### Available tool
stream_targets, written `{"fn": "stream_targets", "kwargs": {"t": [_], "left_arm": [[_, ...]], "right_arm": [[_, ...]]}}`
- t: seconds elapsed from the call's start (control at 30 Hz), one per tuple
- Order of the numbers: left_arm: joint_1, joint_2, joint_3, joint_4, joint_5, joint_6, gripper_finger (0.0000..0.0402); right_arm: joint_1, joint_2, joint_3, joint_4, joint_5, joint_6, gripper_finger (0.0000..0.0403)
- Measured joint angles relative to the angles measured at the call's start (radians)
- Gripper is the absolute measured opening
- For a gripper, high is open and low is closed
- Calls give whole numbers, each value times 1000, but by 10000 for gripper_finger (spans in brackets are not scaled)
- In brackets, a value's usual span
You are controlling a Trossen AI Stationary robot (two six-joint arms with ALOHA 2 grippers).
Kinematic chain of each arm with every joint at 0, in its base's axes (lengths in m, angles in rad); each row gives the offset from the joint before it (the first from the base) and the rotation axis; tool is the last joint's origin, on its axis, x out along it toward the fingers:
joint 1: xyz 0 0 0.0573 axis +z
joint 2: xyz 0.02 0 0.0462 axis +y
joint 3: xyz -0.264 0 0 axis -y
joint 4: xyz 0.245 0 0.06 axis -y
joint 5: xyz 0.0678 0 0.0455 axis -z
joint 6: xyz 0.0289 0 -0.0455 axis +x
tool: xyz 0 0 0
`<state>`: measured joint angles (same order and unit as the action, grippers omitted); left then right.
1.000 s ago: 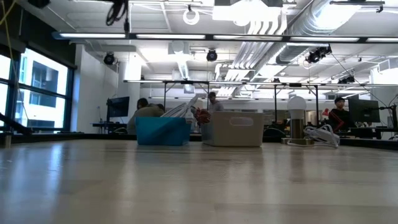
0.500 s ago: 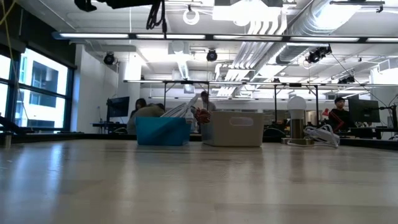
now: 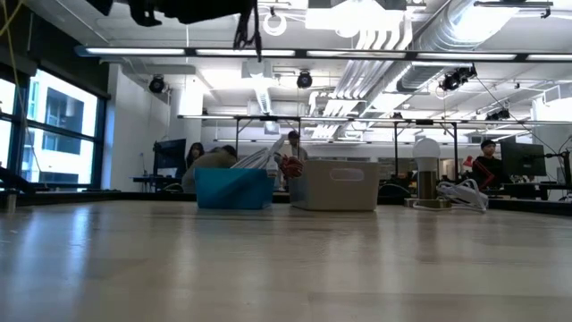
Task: Pick & Place USB Port
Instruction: Put the purple charger cable into the gray bin
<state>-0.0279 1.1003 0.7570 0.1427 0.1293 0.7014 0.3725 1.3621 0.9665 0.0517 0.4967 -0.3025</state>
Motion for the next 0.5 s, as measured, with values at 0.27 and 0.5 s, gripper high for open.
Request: {"fn": "stream_targets", "kwargs": {"t": [0.27, 0.5], "left_arm": [[31, 78, 0, 88, 79, 1, 7], [31, 84, 0, 99, 79, 6, 7]], "right_arm": [[-60, 0, 0, 87, -132, -33, 204], [-108, 0, 0, 156, -249, -66, 204]]}}
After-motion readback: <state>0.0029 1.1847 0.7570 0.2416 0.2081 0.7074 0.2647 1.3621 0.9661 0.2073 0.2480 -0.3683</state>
